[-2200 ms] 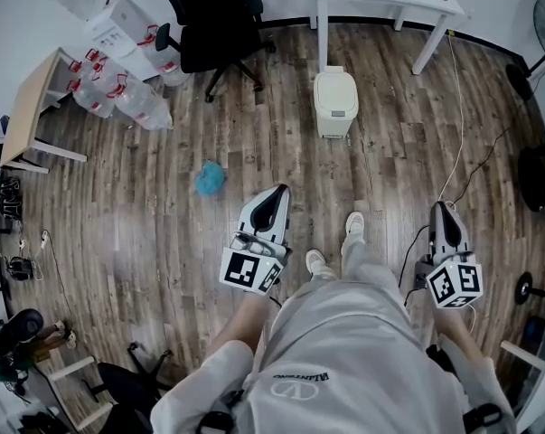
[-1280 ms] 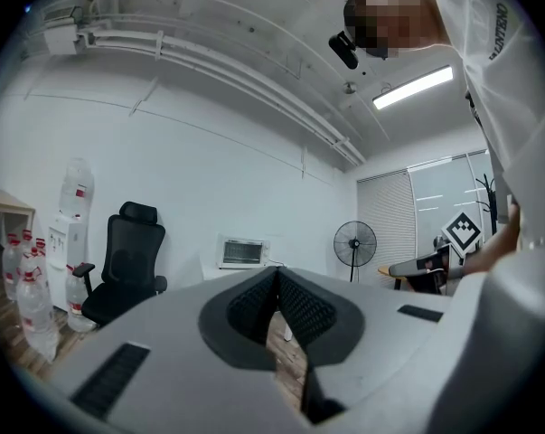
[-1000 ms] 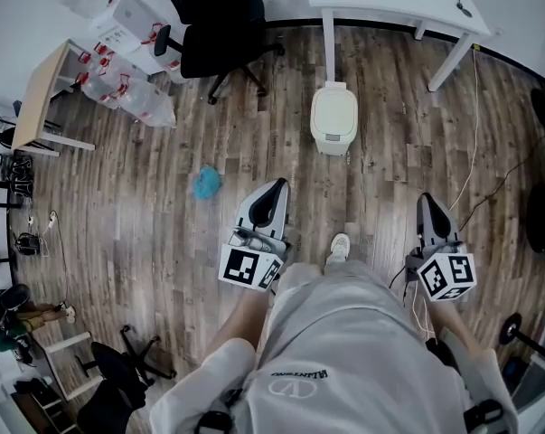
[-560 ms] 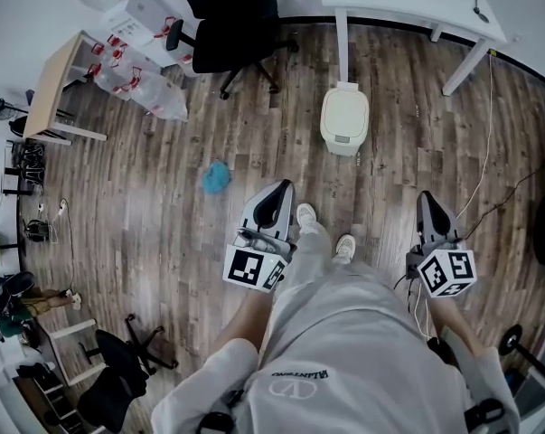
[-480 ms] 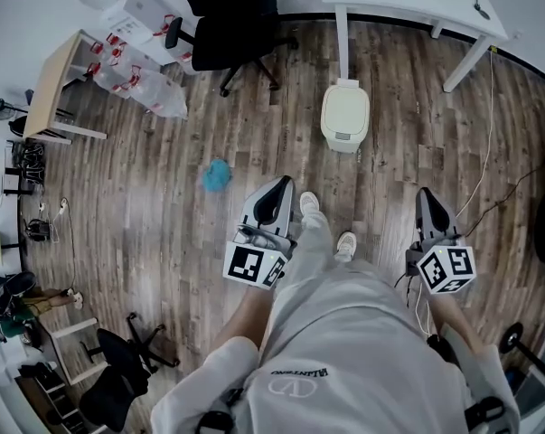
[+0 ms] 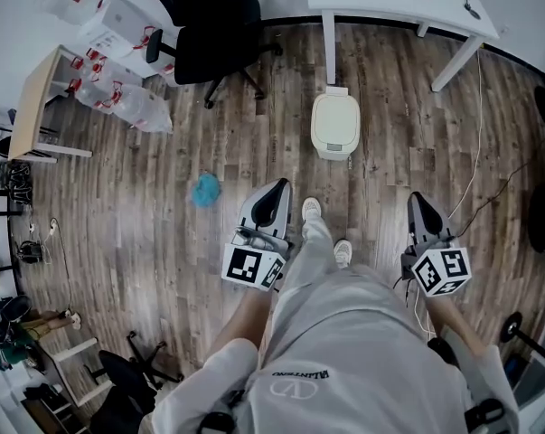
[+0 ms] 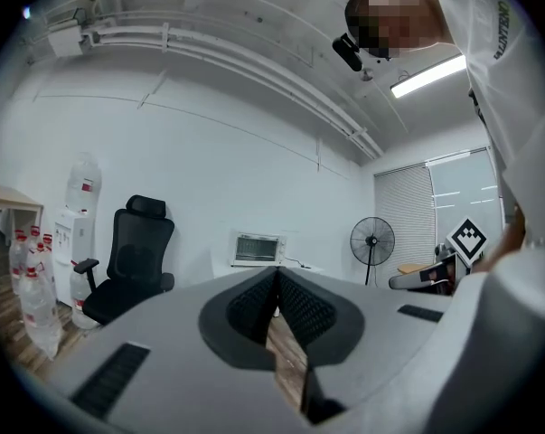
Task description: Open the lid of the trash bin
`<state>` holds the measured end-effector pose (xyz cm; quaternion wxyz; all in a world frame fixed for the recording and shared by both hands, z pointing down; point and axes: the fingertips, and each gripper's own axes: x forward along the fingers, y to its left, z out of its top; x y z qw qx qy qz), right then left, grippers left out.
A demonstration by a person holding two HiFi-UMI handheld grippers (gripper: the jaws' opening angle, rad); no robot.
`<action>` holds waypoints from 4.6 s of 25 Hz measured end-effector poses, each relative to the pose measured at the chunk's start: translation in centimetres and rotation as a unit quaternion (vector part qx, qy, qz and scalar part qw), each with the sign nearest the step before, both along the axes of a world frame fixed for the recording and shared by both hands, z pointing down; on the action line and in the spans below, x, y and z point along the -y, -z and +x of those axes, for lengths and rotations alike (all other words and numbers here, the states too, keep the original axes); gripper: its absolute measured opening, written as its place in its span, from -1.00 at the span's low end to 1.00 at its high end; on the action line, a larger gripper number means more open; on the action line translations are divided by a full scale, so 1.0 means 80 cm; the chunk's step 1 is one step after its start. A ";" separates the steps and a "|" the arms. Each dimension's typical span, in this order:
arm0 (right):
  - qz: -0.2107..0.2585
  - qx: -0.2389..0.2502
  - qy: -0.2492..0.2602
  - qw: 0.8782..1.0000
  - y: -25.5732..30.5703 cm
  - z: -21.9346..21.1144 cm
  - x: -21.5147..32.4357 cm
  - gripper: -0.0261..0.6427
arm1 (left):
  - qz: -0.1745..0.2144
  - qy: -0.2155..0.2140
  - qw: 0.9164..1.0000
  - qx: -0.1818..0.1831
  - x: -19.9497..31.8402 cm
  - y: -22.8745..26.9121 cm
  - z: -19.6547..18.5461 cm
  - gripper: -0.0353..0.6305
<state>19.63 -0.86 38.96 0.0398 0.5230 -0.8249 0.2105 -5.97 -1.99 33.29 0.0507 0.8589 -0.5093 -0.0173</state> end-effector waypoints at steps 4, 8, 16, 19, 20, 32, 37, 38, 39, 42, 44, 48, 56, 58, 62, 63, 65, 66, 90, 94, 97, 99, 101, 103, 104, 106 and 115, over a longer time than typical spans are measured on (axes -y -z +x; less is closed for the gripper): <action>-0.009 -0.008 -0.008 1.000 -0.008 -0.013 0.035 -0.87 | -0.008 -0.022 1.000 -0.005 0.041 -0.012 -0.001 -0.90; -0.014 -0.018 -0.010 1.000 -0.012 -0.039 0.076 -0.87 | -0.020 -0.043 0.999 -0.009 0.083 -0.025 -0.013 -0.90; -0.034 -0.032 -0.014 0.999 -0.029 -0.099 0.150 -0.87 | -0.046 -0.104 0.993 -0.016 0.165 -0.062 -0.019 -0.90; -0.039 -0.031 -0.020 0.999 -0.032 -0.116 0.170 -0.87 | -0.048 -0.130 0.990 -0.021 0.185 -0.074 -0.011 -0.90; -0.040 -0.031 -0.023 0.998 -0.032 -0.120 0.176 -0.87 | -0.048 -0.137 0.989 -0.025 0.190 -0.077 -0.009 -0.90; -0.057 -0.032 -0.037 0.997 -0.050 -0.122 0.221 -0.87 | -0.080 -0.155 0.984 -0.026 0.236 -0.102 0.000 -0.90; -0.075 -0.025 -0.020 0.997 -0.073 -0.114 0.244 -0.87 | -0.089 -0.145 0.985 -0.015 0.258 -0.120 0.018 -0.90; -0.079 -0.024 -0.014 0.996 -0.079 -0.113 0.250 -0.87 | -0.093 -0.141 0.986 -0.013 0.263 -0.125 0.023 -0.90; -0.083 -0.023 -0.006 0.996 -0.085 -0.113 0.256 -0.87 | -0.097 -0.137 0.986 -0.011 0.269 -0.131 0.028 -0.90; -0.101 -0.012 0.020 0.995 -0.110 -0.116 0.275 -0.87 | -0.115 -0.125 0.985 0.000 0.286 -0.156 0.045 -0.90; -0.114 -0.005 0.033 0.993 -0.130 -0.116 0.288 -0.87 | -0.128 -0.120 0.984 0.011 0.297 -0.180 0.059 -0.90; -0.144 -0.001 0.055 0.988 -0.182 -0.109 0.313 -0.87 | -0.163 -0.104 0.980 0.035 0.316 -0.239 0.085 -0.90; -0.212 -0.008 0.067 0.975 -0.326 -0.112 0.342 -0.87 | -0.220 -0.047 0.973 0.053 0.341 -0.370 0.095 -0.90; -0.239 -0.007 0.073 0.968 -0.372 -0.123 0.335 -0.87 | -0.236 -0.039 0.970 0.054 0.337 -0.411 0.090 -0.90; -0.273 -0.004 0.071 0.959 -0.459 -0.146 0.341 -0.87 | -0.261 -0.043 0.963 0.054 0.347 -0.497 0.090 -0.90; -0.279 -0.006 0.070 0.958 -0.479 -0.152 0.342 -0.87 | -0.269 -0.046 0.961 0.052 0.349 -0.519 0.092 -0.90; -0.291 -0.012 0.071 0.954 -0.518 -0.165 0.340 -0.87 | -0.283 -0.052 0.956 0.050 0.348 -0.559 0.095 -0.90; -0.297 -0.016 0.071 0.952 -0.536 -0.171 0.339 -0.87 | -0.289 -0.055 0.954 0.051 0.347 -0.577 0.095 -0.90; -0.382 0.010 -0.002 0.924 -0.760 -0.187 0.325 -0.87 | -0.330 -0.075 0.941 0.020 0.338 -0.742 0.107 -0.90; -0.388 0.013 -0.005 0.921 -0.770 -0.189 0.327 -0.88 | -0.323 -0.072 0.943 0.019 0.343 -0.744 0.106 -0.90; -0.389 0.014 -0.004 0.921 -0.772 -0.190 0.327 -0.88 | -0.322 -0.070 0.944 0.014 0.346 -0.738 0.107 -0.90; -0.389 0.011 -0.007 0.921 -0.773 -0.190 0.328 -0.88 | -0.324 -0.067 0.943 0.010 0.348 -0.735 0.107 -0.90; -0.388 -0.002 -0.006 0.922 -0.772 -0.192 0.328 -0.88 | -0.324 -0.065 0.944 0.009 0.349 -0.733 0.105 -0.90; -0.383 -0.012 -0.005 0.923 -0.772 -0.194 0.328 -0.88 | -0.322 -0.063 0.945 0.009 0.350 -0.733 0.102 -0.90; -0.381 -0.013 -0.005 0.924 -0.773 -0.194 0.328 -0.88 | -0.319 -0.063 0.945 0.010 0.349 -0.734 0.101 -0.90; -0.377 -0.013 -0.008 0.926 -0.774 -0.194 0.326 -0.88 | -0.317 -0.063 0.946 0.009 0.347 -0.733 0.099 -0.90; -0.379 0.011 -0.020 0.925 -0.770 -0.193 0.329 -0.87 | -0.321 -0.061 0.945 0.008 0.347 -0.731 0.091 -0.90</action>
